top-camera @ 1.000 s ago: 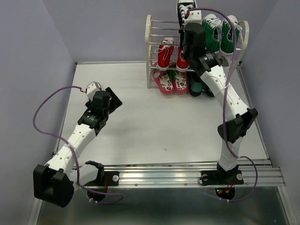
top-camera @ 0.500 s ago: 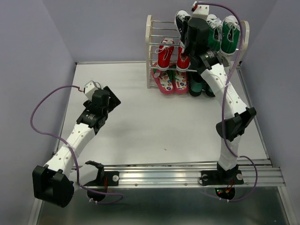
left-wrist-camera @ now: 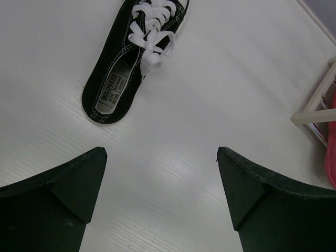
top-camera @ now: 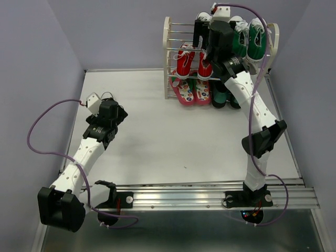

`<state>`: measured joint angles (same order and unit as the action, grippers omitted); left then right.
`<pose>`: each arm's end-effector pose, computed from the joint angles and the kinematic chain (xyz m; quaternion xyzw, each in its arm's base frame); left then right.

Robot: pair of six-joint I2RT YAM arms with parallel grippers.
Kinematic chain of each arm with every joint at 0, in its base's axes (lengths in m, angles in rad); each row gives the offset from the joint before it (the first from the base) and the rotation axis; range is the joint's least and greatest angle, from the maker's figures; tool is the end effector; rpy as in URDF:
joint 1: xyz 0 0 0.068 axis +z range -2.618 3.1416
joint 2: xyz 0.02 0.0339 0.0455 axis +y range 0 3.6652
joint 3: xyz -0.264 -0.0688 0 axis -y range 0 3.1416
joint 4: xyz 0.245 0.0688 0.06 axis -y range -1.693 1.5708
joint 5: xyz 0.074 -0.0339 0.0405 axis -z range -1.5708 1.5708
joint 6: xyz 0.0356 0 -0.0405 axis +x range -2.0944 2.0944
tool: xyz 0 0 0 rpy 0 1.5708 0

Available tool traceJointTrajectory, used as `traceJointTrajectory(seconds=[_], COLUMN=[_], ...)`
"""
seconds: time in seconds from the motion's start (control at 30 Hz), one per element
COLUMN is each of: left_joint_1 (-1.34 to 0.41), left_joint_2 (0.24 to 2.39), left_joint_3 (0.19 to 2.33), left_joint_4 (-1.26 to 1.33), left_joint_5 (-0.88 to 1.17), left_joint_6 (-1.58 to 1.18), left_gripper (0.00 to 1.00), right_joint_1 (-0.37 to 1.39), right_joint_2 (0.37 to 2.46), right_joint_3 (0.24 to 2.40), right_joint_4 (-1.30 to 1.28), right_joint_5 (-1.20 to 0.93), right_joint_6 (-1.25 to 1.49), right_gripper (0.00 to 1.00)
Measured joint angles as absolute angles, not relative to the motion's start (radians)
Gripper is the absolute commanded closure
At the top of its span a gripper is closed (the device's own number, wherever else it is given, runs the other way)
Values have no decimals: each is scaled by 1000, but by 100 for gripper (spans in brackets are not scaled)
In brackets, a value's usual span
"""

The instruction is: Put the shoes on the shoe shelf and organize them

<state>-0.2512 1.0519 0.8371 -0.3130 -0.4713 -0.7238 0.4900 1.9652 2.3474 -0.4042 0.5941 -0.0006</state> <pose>0.2293 -0.0422 0.2959 -0.3105 0.7925 -0.0481 0.5228 0.3887 0.1847 0.5020 0.0326 0.7128 -0.0410 0.6994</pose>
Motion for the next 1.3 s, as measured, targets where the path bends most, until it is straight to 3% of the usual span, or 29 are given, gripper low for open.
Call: traceJointTrajectory(seconds=[0.53,0.63,0.73,0.8,0.87,0.93,1.1,1.3], left_joint_1=[-198,-193,-187,-187,-187,-186,-181,-174], left_joint_2=[1081,1091,1091,1091,1091,1091,1091,1094], left_joint_3=[825,818,812,812,812,812,812,812], left_joint_4=[-309,-304,-303,-303,-303,-303,-304,-305], left_joint_5=[-482,-482,-481,-481,-481,-481,-483,-492], left_joint_6=[-728,-731,-732,-733,-736,-739,-749,-765], left_gripper=[1,1,1,1,1,1,1,1], right_joint_1=[490,484,481,477,475,474,474,474], right_joint_2=[2026,2026,2026,2025,2023,2020,2020,2016], right_joint_3=[2321,2315,2299,2286,2285,2284,2280,2273], right_joint_4=[-413,-411,-411,-410,-402,-401,-395,-387], right_joint_5=[619,626,636,643,647,649,667,672], right_joint_6=[-72,-70,-62,-54,-50,-41,-6,19], right_gripper=[0,11,34,44,52,54,52,13])
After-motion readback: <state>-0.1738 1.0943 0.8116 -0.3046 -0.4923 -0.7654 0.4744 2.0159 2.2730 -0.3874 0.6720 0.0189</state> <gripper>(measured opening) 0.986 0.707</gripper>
